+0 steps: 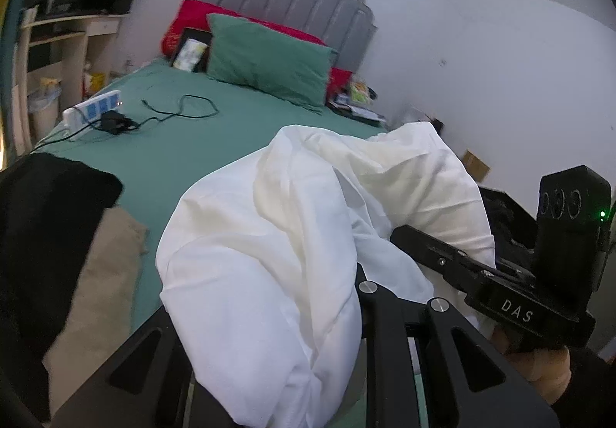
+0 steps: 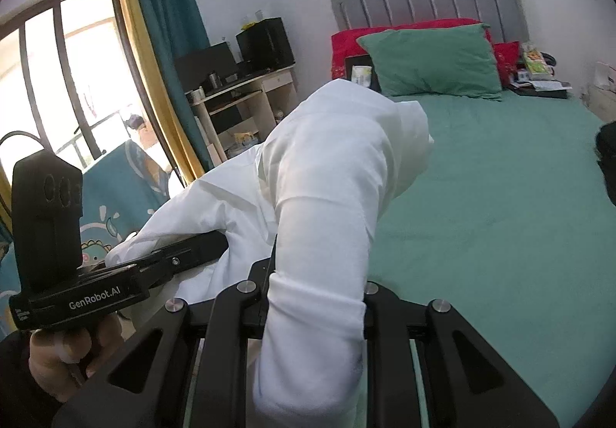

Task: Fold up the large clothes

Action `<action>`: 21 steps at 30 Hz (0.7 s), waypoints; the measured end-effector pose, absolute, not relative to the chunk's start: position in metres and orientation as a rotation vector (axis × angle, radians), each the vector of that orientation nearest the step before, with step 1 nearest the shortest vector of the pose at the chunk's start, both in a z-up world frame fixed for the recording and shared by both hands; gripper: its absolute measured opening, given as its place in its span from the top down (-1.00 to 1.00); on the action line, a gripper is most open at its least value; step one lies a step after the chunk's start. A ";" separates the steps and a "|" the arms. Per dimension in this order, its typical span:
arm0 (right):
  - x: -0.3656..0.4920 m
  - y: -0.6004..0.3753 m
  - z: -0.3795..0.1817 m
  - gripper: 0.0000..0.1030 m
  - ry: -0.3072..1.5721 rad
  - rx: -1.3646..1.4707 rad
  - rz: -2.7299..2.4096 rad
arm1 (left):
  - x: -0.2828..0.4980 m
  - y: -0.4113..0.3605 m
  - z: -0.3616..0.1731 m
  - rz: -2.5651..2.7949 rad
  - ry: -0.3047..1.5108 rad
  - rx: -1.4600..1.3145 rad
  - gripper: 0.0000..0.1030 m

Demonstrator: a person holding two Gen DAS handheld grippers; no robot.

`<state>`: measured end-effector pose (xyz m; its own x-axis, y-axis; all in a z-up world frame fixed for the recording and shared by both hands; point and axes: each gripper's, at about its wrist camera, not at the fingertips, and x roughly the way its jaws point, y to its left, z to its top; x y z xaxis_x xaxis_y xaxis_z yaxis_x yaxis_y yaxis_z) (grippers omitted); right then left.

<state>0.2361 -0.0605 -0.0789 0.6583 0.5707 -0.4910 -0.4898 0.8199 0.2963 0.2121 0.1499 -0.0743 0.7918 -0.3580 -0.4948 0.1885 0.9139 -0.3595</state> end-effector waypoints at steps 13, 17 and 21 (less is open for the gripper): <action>0.289 -0.010 -0.149 0.63 0.769 0.211 0.639 | 0.273 0.218 -0.147 -0.209 0.775 -0.372 0.60; 0.295 -0.008 -0.194 0.63 0.877 0.271 0.617 | 0.292 0.228 -0.190 -0.177 0.926 -0.438 0.58; 0.296 -0.017 -0.228 0.57 0.950 0.313 0.578 | 0.298 0.234 -0.226 -0.144 1.041 -0.502 0.27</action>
